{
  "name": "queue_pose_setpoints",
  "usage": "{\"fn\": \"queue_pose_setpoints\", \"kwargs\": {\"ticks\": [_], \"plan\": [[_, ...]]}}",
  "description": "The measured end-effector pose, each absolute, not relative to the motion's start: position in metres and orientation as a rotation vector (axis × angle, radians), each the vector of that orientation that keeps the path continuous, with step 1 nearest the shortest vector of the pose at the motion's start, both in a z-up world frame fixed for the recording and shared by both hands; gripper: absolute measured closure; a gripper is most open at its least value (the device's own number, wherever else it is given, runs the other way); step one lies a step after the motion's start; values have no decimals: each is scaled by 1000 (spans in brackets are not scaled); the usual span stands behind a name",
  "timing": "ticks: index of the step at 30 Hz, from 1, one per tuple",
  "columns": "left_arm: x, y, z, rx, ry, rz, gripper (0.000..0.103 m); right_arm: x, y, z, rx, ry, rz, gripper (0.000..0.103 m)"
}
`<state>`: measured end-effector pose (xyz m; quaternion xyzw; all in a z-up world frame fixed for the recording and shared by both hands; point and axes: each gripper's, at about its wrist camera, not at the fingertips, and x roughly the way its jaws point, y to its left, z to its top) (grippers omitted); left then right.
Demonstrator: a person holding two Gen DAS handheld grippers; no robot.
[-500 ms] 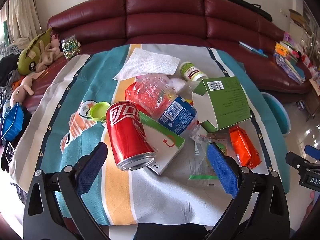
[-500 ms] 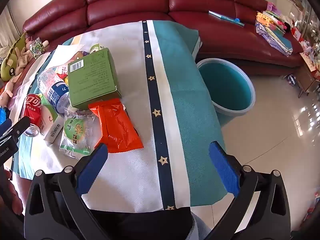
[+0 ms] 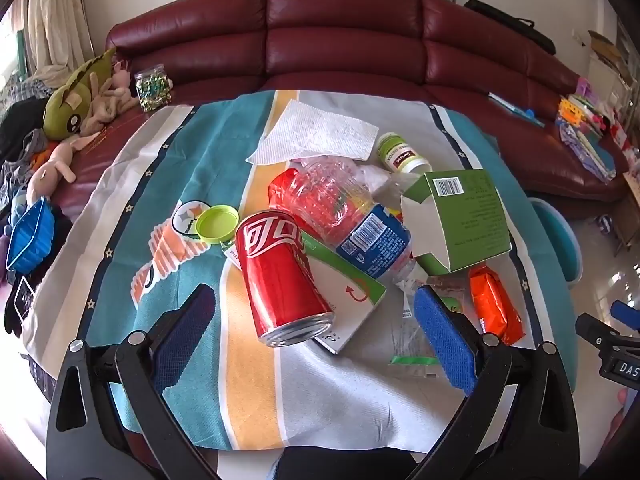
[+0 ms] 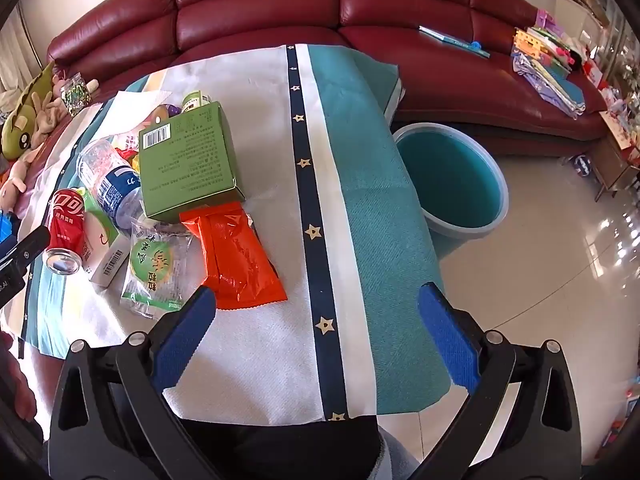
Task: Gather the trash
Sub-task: 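Move the left tool toward the red can while the right tool approaches the water bottle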
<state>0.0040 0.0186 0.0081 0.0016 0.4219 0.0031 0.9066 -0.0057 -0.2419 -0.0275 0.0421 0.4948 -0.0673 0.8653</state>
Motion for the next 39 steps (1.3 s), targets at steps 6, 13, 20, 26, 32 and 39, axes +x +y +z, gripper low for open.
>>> {"fn": "queue_pose_setpoints", "kwargs": {"ticks": [6,13,20,26,32,39], "plan": [[6,22,8,1,877,12,4,-3,-243,-30,91,1048,-141,6],[5,24,7,-1,879,10,4,-2,-243,-32,88,1051,-140,6],[6,28,3,-2,886,10,4,0,-243,-33,92,1061,-141,6],[5,28,2,-4,887,10,4,1,-243,-34,89,1064,-141,6],[7,29,-1,-7,900,10,4,3,-241,-36,86,1070,-141,6],[10,30,-4,-10,917,11,4,4,-240,-39,84,1079,-136,6]]}}
